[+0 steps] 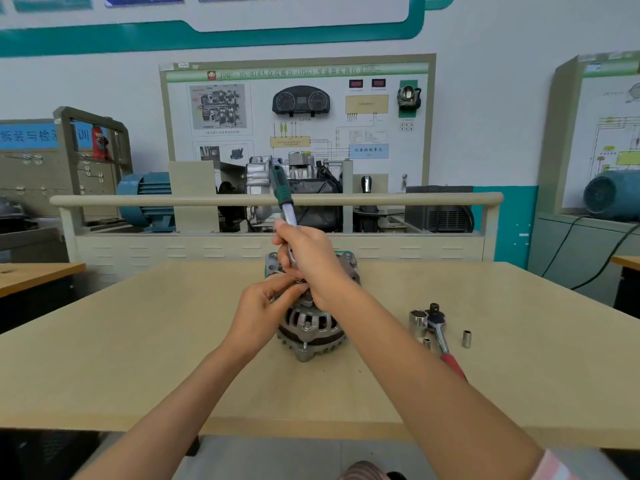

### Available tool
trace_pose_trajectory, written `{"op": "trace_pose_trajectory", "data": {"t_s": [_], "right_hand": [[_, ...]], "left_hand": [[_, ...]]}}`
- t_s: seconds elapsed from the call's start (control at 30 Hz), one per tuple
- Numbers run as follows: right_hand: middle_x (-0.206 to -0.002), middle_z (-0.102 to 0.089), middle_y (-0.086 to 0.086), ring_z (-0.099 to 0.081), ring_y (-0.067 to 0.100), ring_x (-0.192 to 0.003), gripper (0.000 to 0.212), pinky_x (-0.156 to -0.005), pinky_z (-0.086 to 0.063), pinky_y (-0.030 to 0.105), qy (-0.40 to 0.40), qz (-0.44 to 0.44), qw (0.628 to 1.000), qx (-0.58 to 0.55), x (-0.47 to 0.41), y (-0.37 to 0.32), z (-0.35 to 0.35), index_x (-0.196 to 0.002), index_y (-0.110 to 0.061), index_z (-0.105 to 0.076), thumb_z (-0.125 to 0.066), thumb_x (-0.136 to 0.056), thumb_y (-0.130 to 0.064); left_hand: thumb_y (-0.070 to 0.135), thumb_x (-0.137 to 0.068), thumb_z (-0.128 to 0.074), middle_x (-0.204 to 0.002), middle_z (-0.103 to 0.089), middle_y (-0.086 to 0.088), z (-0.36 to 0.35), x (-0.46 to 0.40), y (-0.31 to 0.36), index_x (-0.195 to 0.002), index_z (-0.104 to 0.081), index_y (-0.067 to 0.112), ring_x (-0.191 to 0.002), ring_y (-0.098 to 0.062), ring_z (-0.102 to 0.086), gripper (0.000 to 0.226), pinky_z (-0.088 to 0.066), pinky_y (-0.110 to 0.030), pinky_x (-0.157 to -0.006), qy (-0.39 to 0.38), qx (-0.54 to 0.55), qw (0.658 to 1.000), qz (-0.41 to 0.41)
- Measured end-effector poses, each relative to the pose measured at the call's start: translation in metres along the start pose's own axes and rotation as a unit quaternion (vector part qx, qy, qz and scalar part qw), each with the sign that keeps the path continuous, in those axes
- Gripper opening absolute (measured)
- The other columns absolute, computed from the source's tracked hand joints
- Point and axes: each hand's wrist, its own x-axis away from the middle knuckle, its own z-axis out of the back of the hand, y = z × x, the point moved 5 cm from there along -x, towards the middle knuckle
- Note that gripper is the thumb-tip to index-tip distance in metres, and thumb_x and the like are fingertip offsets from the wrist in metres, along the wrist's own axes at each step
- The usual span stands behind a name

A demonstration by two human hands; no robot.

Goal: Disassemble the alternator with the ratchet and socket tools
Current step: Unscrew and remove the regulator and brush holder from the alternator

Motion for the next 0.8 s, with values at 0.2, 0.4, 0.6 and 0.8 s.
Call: {"op": "trace_pose_trajectory", "data": {"t_s": [0.2,0.4,0.6,0.8], "right_hand": [[-0.069,-0.050,0.004,-0.046,0.008,-0.053,0.023,-0.048,-0.037,0.017,0.288,0.061,0.932,-0.213,0.019,0.014,0.003,-0.081,-0.021,-0.039,-0.030,-0.102,-0.024],[-0.068,-0.051,0.003,-0.048,0.011,-0.049,0.022,-0.051,-0.041,0.018,0.238,0.050,0.945,-0.216,0.020,0.011,-0.006,-0.082,-0.022,-0.034,-0.026,-0.102,-0.016],[-0.051,-0.038,0.001,-0.028,0.007,-0.031,0.016,-0.036,-0.023,0.019,0.067,-0.053,0.996,-0.013,-0.003,-0.004,0.003,-0.078,-0.011,-0.046,-0.040,-0.092,-0.008],[-0.034,-0.029,-0.010,-0.019,0.004,-0.026,0.021,-0.046,-0.022,0.024,-0.220,-0.135,0.961,0.096,-0.014,-0.012,0.002,-0.089,-0.009,-0.055,-0.040,-0.098,-0.018]], "left_hand": [[-0.021,-0.076,-0.054,-0.055,-0.061,0.021,0.001,0.001,0.005,-0.056,-0.065,0.046,-0.053,0.011,-0.047,0.071,-0.033,-0.006,-0.050,0.003,-0.058,0.998,-0.009],[-0.022,-0.074,-0.050,-0.048,-0.056,0.022,0.002,0.001,0.006,-0.051,-0.062,0.044,-0.046,0.012,-0.044,0.071,-0.030,-0.005,-0.045,0.009,-0.065,0.998,-0.004],[0.012,-0.088,-0.059,-0.086,-0.072,0.009,0.000,0.001,-0.002,-0.097,-0.070,0.023,-0.083,-0.005,-0.065,0.017,-0.050,-0.021,-0.074,0.009,-0.035,0.999,-0.005],[0.020,-0.089,-0.059,-0.090,-0.071,0.018,0.000,0.001,-0.002,-0.102,-0.063,0.037,-0.087,0.006,-0.062,0.022,-0.044,-0.009,-0.076,0.027,-0.032,0.999,-0.001]]}}
